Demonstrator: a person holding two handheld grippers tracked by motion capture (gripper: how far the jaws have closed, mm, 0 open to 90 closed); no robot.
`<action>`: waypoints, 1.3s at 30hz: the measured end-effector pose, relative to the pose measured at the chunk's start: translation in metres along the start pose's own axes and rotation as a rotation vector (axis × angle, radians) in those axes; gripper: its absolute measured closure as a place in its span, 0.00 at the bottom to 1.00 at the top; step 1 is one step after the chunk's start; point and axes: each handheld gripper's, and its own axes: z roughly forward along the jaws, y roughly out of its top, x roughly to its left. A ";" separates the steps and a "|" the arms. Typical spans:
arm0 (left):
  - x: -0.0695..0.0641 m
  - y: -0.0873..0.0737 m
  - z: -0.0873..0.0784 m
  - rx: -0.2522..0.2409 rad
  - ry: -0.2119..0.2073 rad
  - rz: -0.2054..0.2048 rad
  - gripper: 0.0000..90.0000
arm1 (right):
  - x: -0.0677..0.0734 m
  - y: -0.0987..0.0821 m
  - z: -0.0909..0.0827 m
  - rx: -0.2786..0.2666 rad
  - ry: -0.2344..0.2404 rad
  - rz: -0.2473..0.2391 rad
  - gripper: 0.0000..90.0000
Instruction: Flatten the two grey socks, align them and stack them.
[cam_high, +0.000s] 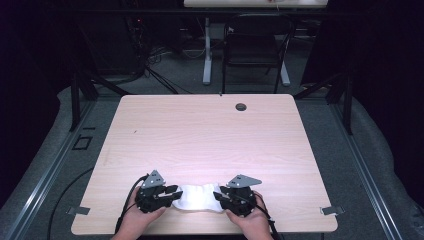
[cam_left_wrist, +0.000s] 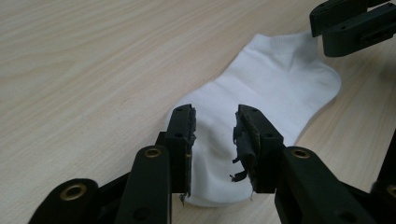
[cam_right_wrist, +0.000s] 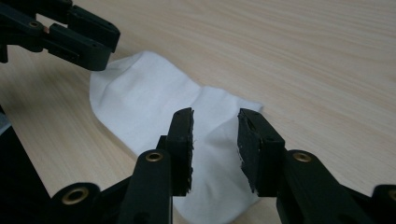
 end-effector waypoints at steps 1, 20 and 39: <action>0.000 -0.001 0.002 0.007 0.002 0.003 0.72 | 0.002 0.000 0.004 0.010 0.010 -0.011 0.72; 0.002 -0.012 0.016 0.070 0.011 0.010 0.65 | -0.006 -0.012 0.022 0.096 -0.022 -0.051 0.68; 0.007 -0.010 0.020 0.059 0.008 -0.017 0.66 | -0.014 -0.008 0.024 0.091 -0.020 -0.029 0.68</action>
